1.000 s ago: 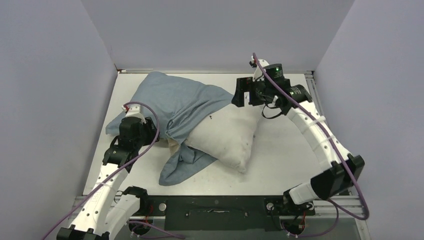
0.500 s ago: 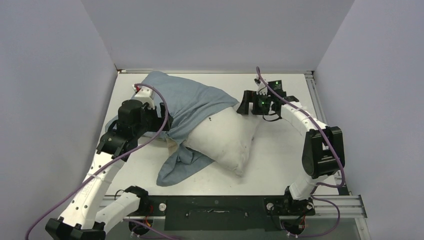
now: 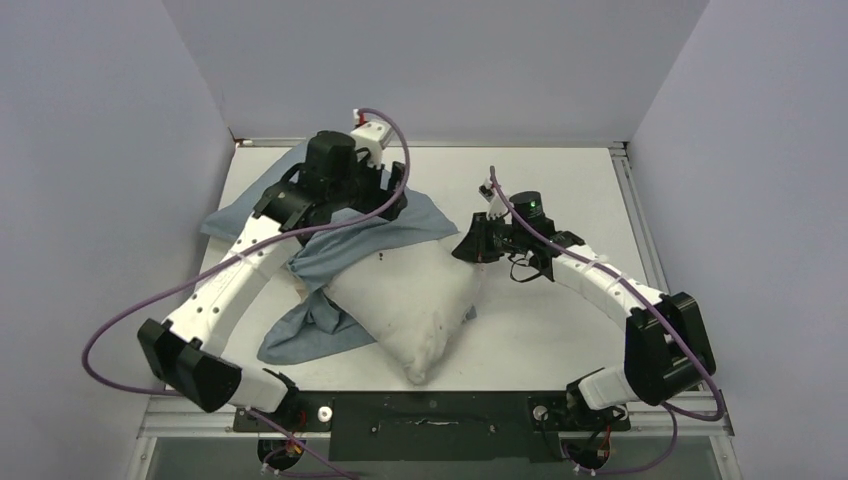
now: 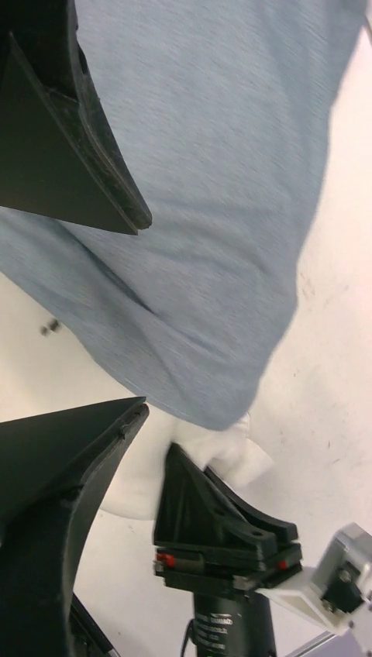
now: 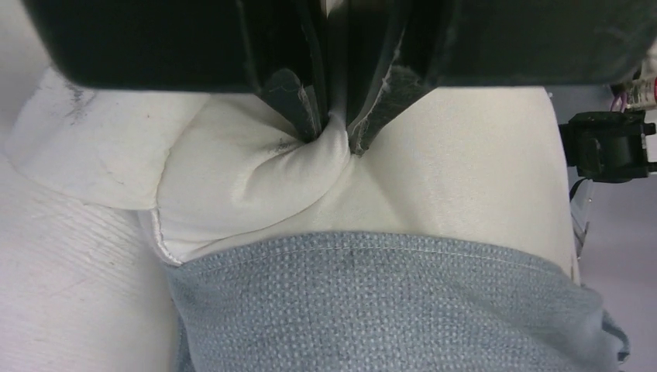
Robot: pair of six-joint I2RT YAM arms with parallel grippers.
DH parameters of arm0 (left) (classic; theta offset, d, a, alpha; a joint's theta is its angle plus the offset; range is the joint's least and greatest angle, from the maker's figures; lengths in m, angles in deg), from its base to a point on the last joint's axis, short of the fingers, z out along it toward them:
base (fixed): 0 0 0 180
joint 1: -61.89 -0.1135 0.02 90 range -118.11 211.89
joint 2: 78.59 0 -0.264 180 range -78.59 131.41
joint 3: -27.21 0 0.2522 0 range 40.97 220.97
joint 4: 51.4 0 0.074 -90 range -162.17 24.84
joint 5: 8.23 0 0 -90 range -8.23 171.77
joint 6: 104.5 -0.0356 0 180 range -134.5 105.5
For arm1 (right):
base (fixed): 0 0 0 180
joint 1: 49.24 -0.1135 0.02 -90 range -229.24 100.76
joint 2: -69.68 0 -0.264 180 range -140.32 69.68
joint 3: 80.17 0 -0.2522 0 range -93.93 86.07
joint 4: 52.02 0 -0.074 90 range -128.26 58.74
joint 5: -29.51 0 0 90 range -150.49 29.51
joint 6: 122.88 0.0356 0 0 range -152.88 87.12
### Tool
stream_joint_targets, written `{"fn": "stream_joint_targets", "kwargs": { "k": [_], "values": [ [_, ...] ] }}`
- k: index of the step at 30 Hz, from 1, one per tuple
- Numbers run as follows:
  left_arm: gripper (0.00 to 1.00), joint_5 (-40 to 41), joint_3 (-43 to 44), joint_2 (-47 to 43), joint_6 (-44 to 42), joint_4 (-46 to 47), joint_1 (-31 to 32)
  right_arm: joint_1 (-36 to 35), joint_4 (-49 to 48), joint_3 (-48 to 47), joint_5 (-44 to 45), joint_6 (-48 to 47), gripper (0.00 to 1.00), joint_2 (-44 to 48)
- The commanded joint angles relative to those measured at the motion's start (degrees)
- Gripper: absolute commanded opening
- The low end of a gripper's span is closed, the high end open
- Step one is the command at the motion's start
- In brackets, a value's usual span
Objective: Remove the pillowcase from the pillow
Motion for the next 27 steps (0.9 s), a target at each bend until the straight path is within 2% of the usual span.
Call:
{"fn": "stream_joint_targets", "kwargs": {
  "k": [1, 8, 14, 19, 21, 22, 25, 27],
  "values": [
    [0.78, -0.50, 10.49, 8.30, -6.25, -3.11, 4.32, -2.77, -10.94, 2.46, 0.43, 5.27, 0.05, 4.80],
    [0.78, -0.12, 22.35, 22.24, -9.32, -10.77, 8.03, -5.05, -12.83, 3.34, 2.41, 7.58, 0.05, 7.56],
    [0.77, 0.27, 25.01, 28.64, -8.75, -12.52, 9.82, -6.08, -14.70, 4.49, 3.89, 9.25, 0.05, 9.05],
    [0.71, 6.14, 25.76, 32.72, -6.62, -13.87, 10.01, -7.14, -14.72, 4.63, 4.58, 9.52, 0.05, 9.64],
    [0.60, 7.79, 26.32, 34.01, -5.98, -14.10, 10.01, -7.57, -14.45, 4.60, 4.66, 9.46, 0.05, 9.82],
    [0.51, 8.52, 26.60, 34.70, -5.78, -14.13, 9.89, -7.83, -14.26, 4.65, 4.85, 9.49, 0.05, 10.00],
    [0.17, 10.28, 27.95, 36.08, -4.99, -14.37, 9.77, -8.40, -13.15, 4.87, 5.64, 9.36, 0.05, 10.98],
    [0.00, 10.80, 29.05, 36.21, -4.64, -14.11, 9.55, -8.59, -11.56, 4.78, 6.19, 8.97, 0.05, 12.15]
  ]
}}
